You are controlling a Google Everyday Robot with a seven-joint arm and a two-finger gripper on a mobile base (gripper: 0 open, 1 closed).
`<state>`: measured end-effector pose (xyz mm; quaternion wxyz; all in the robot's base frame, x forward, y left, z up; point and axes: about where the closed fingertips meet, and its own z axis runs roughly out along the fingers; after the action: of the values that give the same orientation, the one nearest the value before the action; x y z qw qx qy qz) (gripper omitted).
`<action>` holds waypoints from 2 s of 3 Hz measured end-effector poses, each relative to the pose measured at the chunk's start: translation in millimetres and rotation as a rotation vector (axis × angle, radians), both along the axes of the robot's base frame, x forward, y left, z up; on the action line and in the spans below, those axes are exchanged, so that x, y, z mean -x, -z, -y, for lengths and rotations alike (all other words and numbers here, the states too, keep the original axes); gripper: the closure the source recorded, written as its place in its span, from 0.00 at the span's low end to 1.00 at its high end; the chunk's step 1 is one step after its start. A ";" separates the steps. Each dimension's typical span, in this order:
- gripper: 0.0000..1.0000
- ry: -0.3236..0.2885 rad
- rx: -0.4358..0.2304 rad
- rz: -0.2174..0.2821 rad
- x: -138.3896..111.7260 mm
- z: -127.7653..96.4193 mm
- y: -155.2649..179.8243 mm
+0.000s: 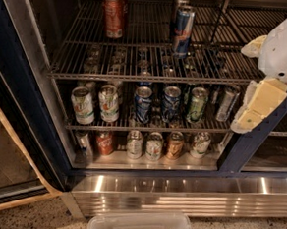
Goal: Pick coke can from top shelf of fridge
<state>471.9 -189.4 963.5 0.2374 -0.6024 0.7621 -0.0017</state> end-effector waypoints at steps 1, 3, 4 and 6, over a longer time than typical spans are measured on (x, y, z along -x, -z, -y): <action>0.00 -0.062 -0.042 0.035 -15.1 -34.5 2.4; 0.00 -0.168 -0.130 0.150 -58.4 -122.1 -8.2; 0.00 -0.214 -0.143 0.183 -69.8 -153.1 -15.7; 0.00 -0.217 -0.155 0.208 -71.3 -158.1 -17.6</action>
Offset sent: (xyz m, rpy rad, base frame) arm 0.0662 0.1375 0.0062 0.1676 -0.1660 0.1916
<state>543.2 -31.2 981.2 0.3596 -0.6575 0.6618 0.0204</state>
